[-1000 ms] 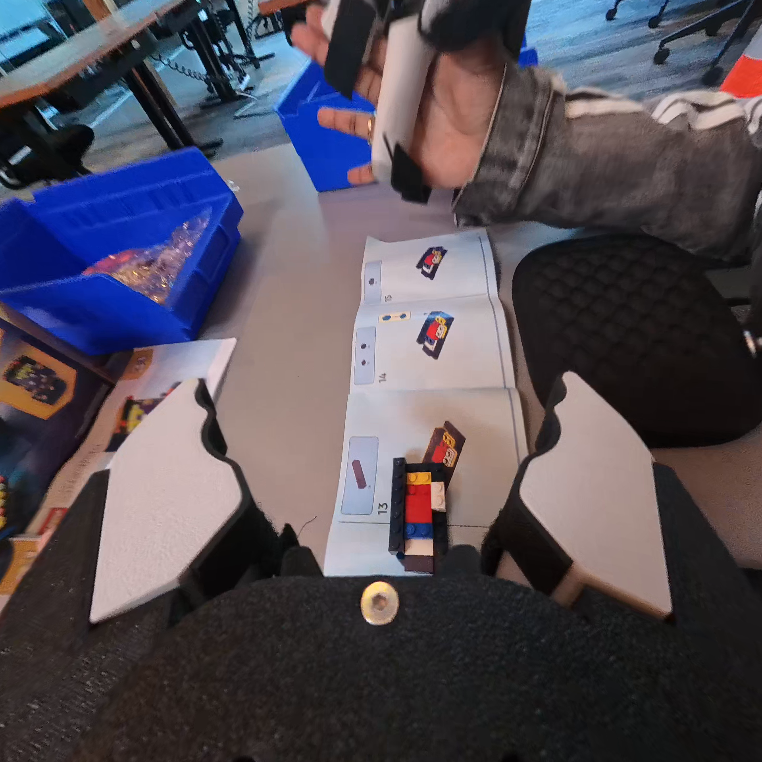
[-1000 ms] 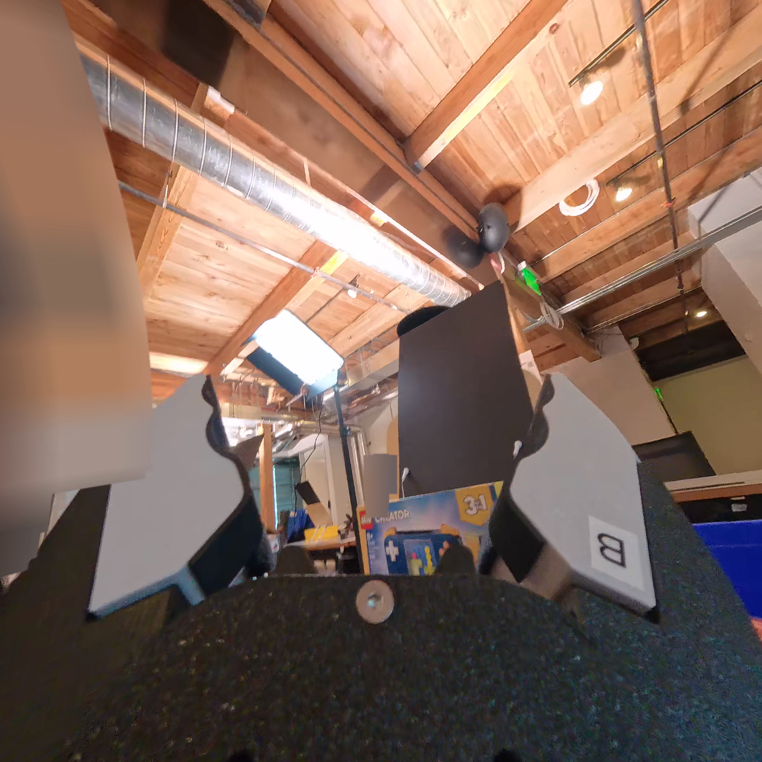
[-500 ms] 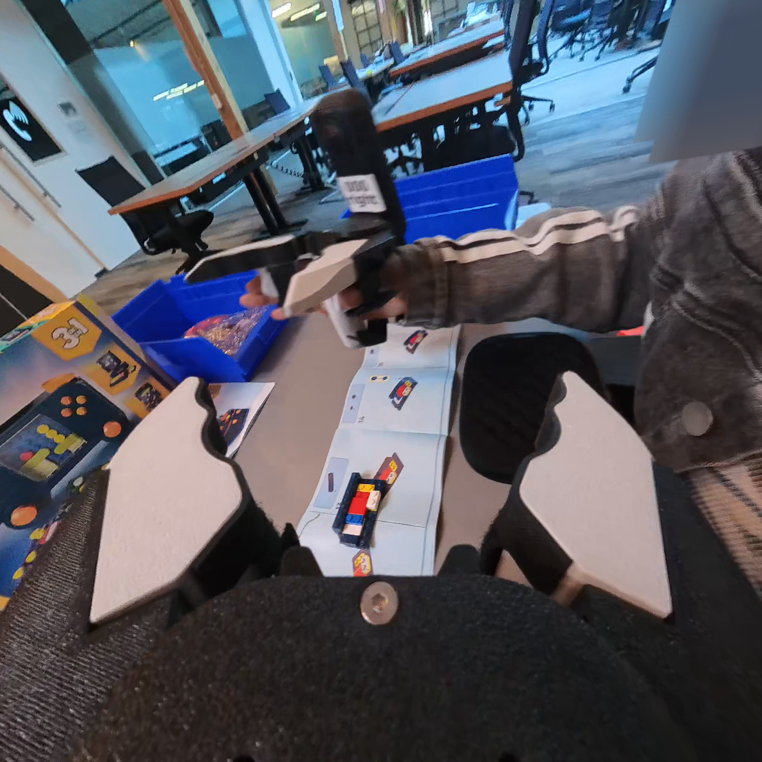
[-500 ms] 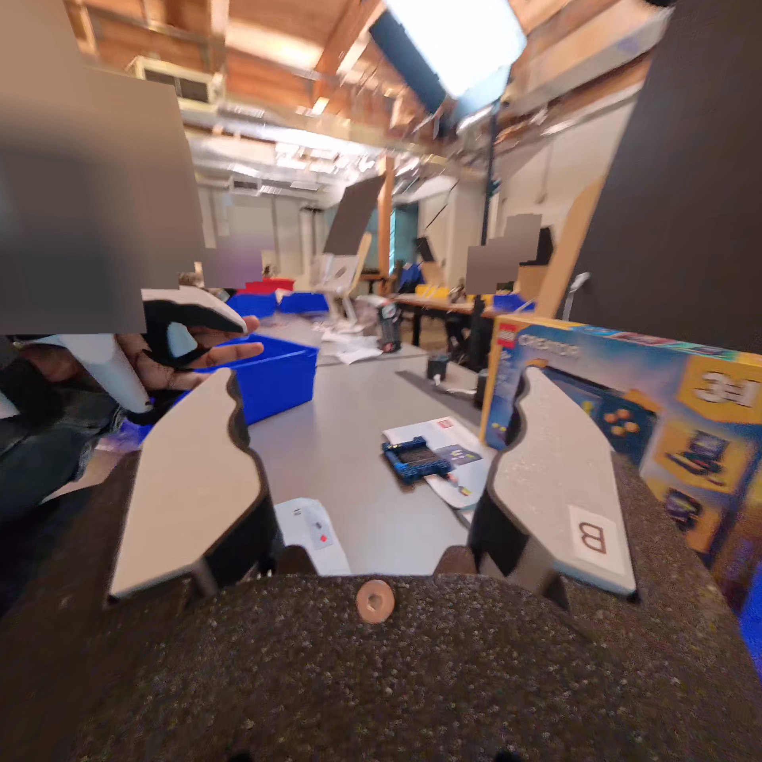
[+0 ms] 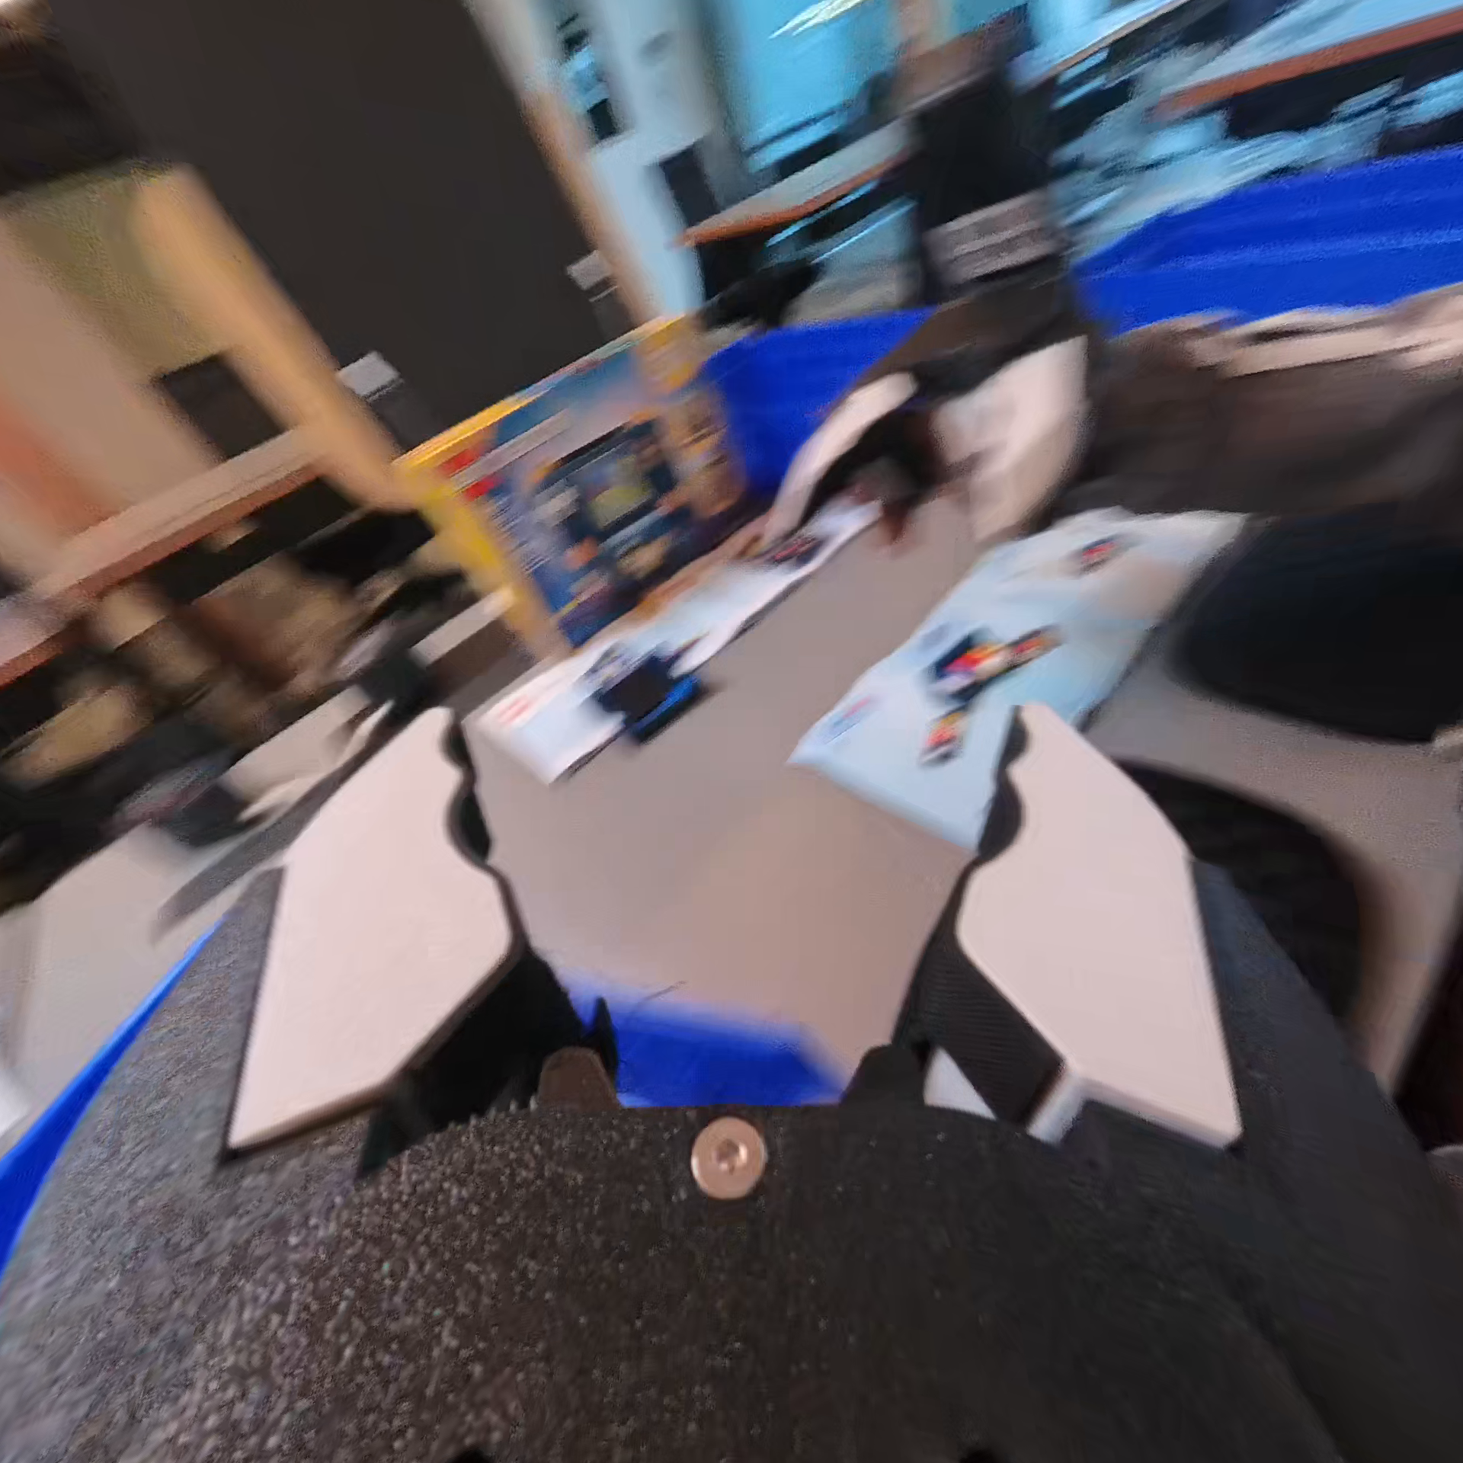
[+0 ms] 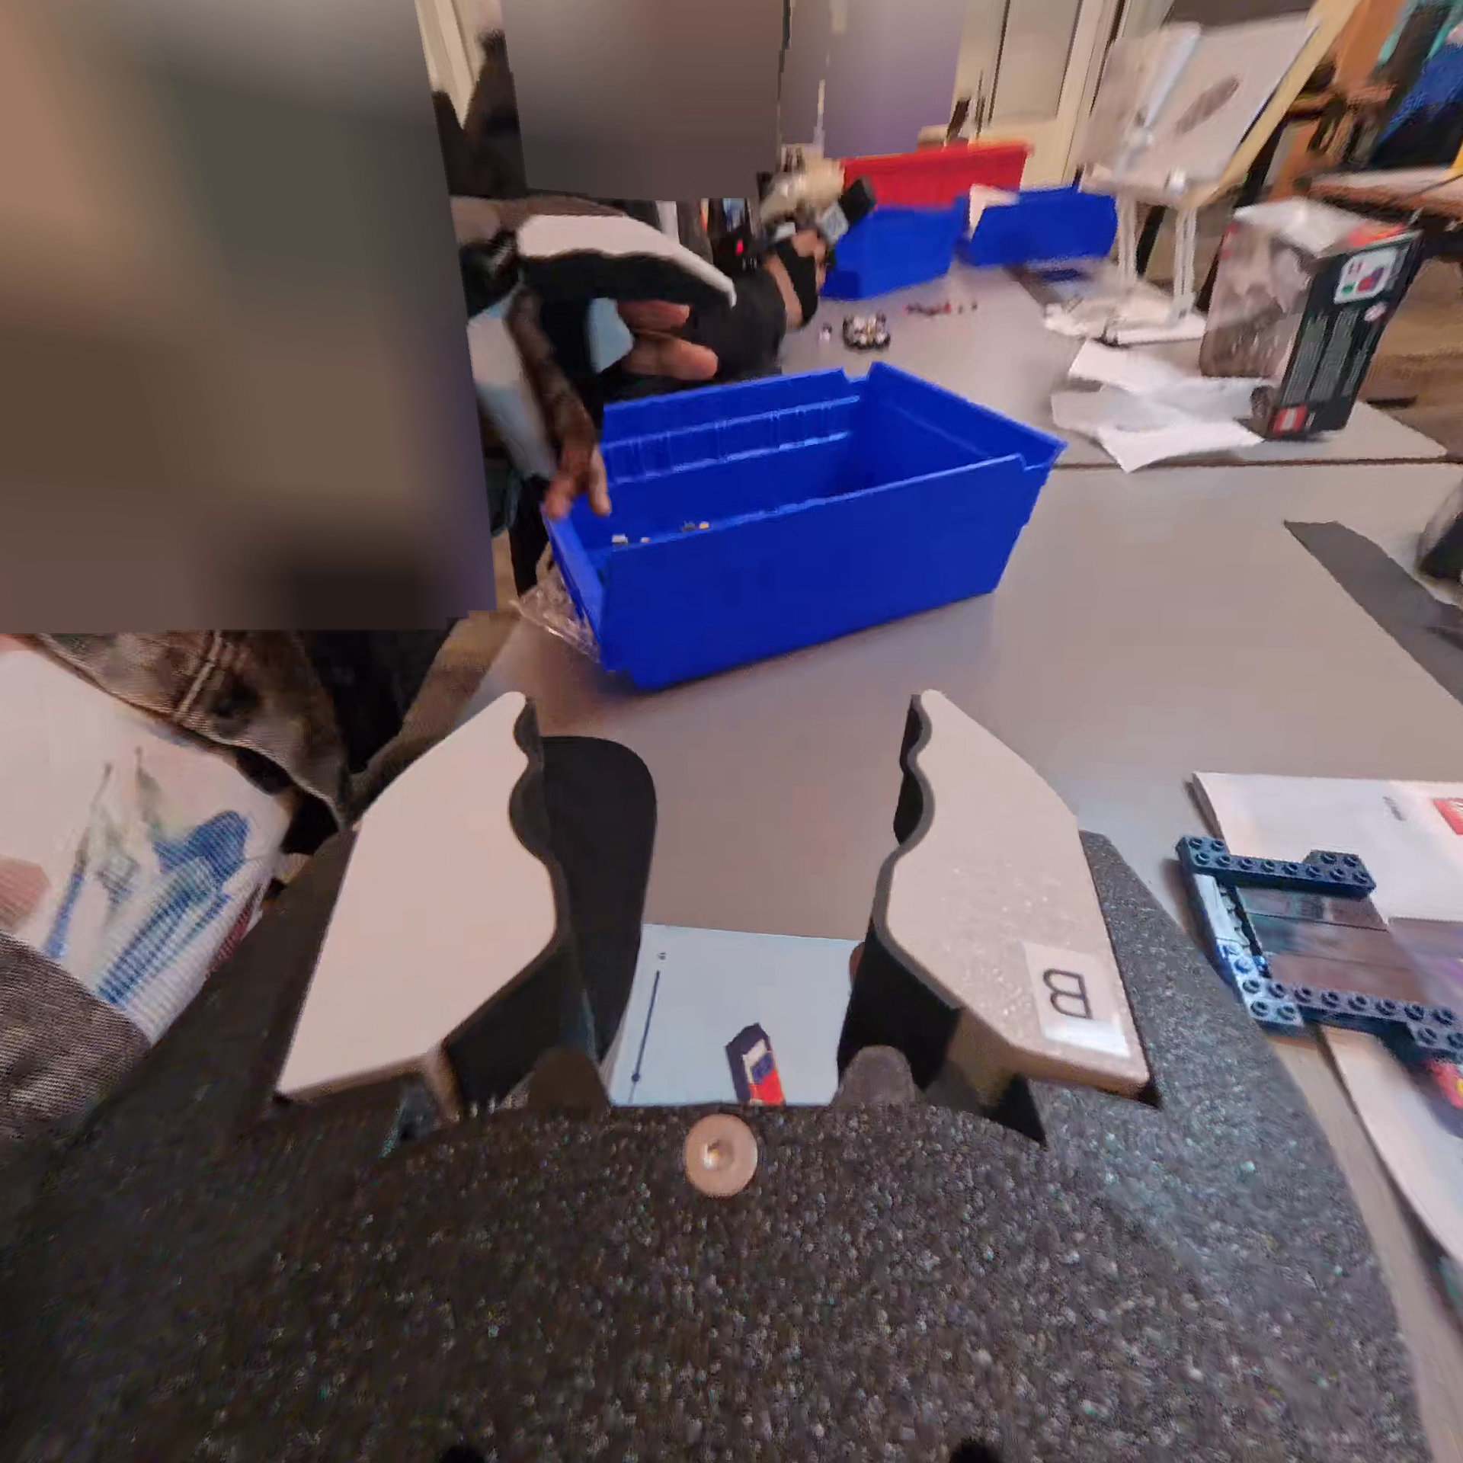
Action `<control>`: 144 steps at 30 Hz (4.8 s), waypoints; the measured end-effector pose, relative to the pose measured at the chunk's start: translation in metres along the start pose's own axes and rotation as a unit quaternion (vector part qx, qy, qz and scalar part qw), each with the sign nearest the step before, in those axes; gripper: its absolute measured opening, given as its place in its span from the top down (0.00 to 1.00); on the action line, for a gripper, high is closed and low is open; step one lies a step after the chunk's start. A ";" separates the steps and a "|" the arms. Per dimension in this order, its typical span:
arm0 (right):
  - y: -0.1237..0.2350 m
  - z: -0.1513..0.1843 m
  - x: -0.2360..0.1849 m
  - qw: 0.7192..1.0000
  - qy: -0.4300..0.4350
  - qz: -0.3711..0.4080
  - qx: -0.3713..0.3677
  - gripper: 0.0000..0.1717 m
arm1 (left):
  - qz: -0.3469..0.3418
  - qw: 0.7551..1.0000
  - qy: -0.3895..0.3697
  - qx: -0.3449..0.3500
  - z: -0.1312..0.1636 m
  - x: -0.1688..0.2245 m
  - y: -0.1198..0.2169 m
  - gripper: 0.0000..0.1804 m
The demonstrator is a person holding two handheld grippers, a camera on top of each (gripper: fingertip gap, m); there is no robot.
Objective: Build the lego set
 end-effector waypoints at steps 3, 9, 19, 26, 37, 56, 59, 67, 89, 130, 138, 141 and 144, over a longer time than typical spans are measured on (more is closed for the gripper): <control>0.023 0.014 -0.009 1.000 0.003 0.025 0.014 0.50 | -0.119 0.984 0.040 -0.125 0.023 -0.045 0.071 0.65; 0.071 0.040 -0.011 0.993 -0.005 0.097 0.060 0.49 | -0.032 0.920 0.216 -0.327 0.058 -0.127 0.099 0.62; 0.092 0.062 0.005 0.982 -0.005 0.157 0.108 0.50 | 0.031 0.855 0.192 -0.480 0.091 -0.146 0.048 0.59; 0.109 0.069 0.015 0.969 -0.015 0.183 0.167 0.51 | 0.060 0.854 0.116 -0.503 0.072 -0.133 0.071 0.62; 0.129 0.071 0.023 0.940 0.005 0.243 0.241 0.52 | 0.004 0.876 0.089 -0.474 0.056 -0.117 0.106 0.66; 0.127 0.072 0.026 0.942 -0.013 0.231 0.245 0.51 | 0.042 0.880 0.081 -0.466 0.080 -0.118 0.087 0.67; 0.126 0.073 0.027 0.943 -0.014 0.228 0.241 0.51 | 0.034 0.887 0.075 -0.455 0.080 -0.119 0.083 0.64; 0.124 0.074 0.028 0.946 -0.018 0.224 0.234 0.50 | -0.010 0.916 0.016 -0.400 0.078 -0.125 0.072 0.57; 0.123 0.074 0.026 0.946 -0.015 0.220 0.236 0.50 | 0.074 0.899 0.053 -0.428 0.102 -0.128 0.042 0.67; 0.130 0.038 -0.009 0.934 0.038 0.209 0.287 0.53 | 0.036 0.993 0.090 -0.064 -0.024 -0.071 -0.013 0.92; 0.128 0.008 -0.055 0.933 0.220 0.206 0.197 0.66 | 0.347 0.882 0.277 0.161 -0.033 0.049 -0.154 0.92; 0.130 0.008 -0.069 0.917 0.303 0.220 0.138 0.72 | 0.409 0.823 0.349 0.181 -0.028 0.066 -0.183 0.92; 0.132 0.013 -0.077 0.903 0.343 0.214 0.146 0.74 | 0.439 0.788 0.394 0.175 -0.023 0.072 -0.199 0.92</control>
Point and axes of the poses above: each gripper's, where its closed fingertips meet, y back along the fingers, z out of its underside, x = y × z across the jaws, the point moved 10 cm from there along y, back along the fingers, and after that the axes turned 11 degrees about z, right-handed, at the moved point
